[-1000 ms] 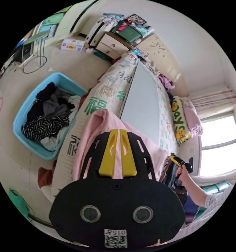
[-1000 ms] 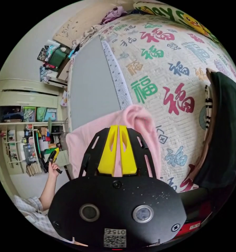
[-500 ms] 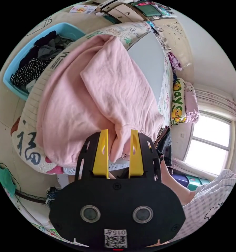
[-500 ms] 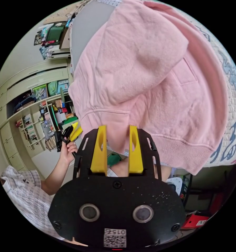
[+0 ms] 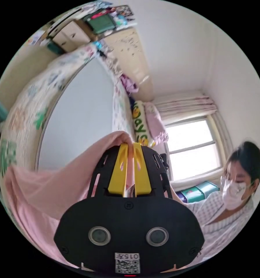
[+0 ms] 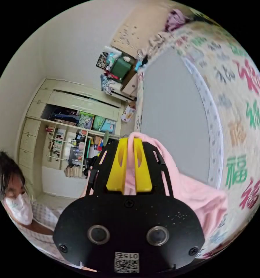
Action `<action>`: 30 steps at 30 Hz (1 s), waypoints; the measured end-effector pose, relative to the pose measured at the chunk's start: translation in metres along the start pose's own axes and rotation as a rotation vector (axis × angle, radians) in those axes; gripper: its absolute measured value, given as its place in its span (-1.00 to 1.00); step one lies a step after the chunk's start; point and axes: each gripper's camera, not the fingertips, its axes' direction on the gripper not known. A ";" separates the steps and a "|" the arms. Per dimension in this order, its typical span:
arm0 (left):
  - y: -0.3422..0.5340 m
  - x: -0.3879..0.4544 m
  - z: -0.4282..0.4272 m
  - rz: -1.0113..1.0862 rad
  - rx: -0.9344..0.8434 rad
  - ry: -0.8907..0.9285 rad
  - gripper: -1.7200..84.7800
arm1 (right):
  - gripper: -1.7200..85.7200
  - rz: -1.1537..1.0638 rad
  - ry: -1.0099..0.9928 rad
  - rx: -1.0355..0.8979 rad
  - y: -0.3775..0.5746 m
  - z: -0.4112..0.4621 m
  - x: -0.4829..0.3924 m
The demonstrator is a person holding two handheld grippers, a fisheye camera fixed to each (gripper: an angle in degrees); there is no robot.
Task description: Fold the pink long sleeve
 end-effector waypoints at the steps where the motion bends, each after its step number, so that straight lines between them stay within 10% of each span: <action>1: -0.007 0.006 -0.003 0.015 0.016 -0.010 -0.84 | -0.82 -0.046 0.013 0.004 -0.016 -0.004 -0.021; 6: 0.032 0.002 -0.045 0.068 -0.105 -0.284 -0.78 | -0.79 -0.126 0.187 -0.132 0.043 -0.017 -0.035; 17: 0.284 -0.098 -0.152 -0.594 -0.240 -0.676 -0.73 | -0.66 0.635 0.362 -0.346 0.330 -0.070 0.082; 30: 0.282 -0.067 -0.092 -0.454 -0.445 -0.807 -0.78 | -0.86 0.520 0.385 -0.644 0.272 -0.033 0.014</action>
